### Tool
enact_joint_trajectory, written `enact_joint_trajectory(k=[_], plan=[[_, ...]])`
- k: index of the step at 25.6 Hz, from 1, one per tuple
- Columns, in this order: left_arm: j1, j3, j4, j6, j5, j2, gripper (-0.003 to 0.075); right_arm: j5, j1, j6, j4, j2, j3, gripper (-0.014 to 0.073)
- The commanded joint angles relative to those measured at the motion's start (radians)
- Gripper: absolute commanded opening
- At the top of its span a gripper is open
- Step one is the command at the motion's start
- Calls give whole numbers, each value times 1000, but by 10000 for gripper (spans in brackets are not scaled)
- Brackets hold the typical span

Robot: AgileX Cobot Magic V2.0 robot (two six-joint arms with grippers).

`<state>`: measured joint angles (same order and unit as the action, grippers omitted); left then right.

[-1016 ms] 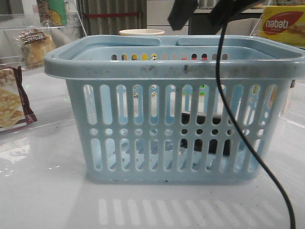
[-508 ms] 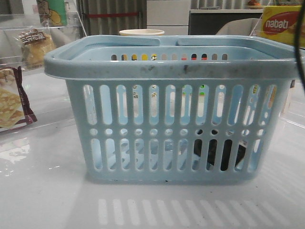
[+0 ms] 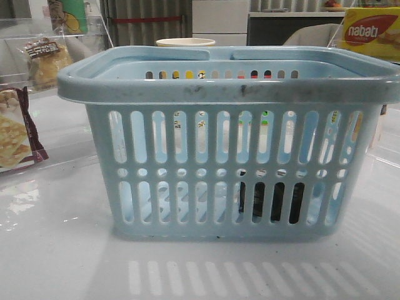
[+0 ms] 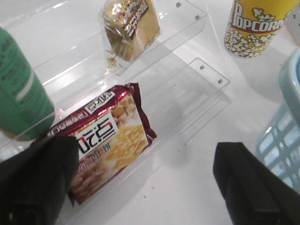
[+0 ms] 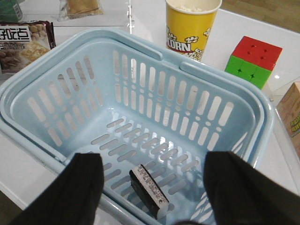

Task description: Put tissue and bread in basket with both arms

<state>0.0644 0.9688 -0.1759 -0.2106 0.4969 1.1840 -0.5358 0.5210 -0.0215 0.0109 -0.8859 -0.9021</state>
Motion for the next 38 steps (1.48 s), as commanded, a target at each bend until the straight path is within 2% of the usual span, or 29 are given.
enact_joint_trajectory(k=[1, 13, 22, 24, 29, 34, 38], plan=[[0, 124, -18, -2, -105, 106, 636, 67, -1, 4, -11, 7, -28, 552], [1, 491, -7, -2, -226, 528, 636, 67, -1, 4, -11, 7, -28, 552], [1, 616, 34, -2, -274, 716, 620, 67, -1, 4, -11, 7, -28, 552], [1, 620, 34, -2, -289, 721, 545, 67, -1, 4, -11, 7, -28, 552], [1, 620, 34, -2, -285, 711, 281, 66, -1, 4, -11, 7, -28, 552], [8, 620, -22, -2, -199, 623, 103, 66, -1, 4, -11, 7, -28, 552], [58, 620, -55, -7, -128, 490, 91, 66, -1, 4, -11, 7, -28, 552]])
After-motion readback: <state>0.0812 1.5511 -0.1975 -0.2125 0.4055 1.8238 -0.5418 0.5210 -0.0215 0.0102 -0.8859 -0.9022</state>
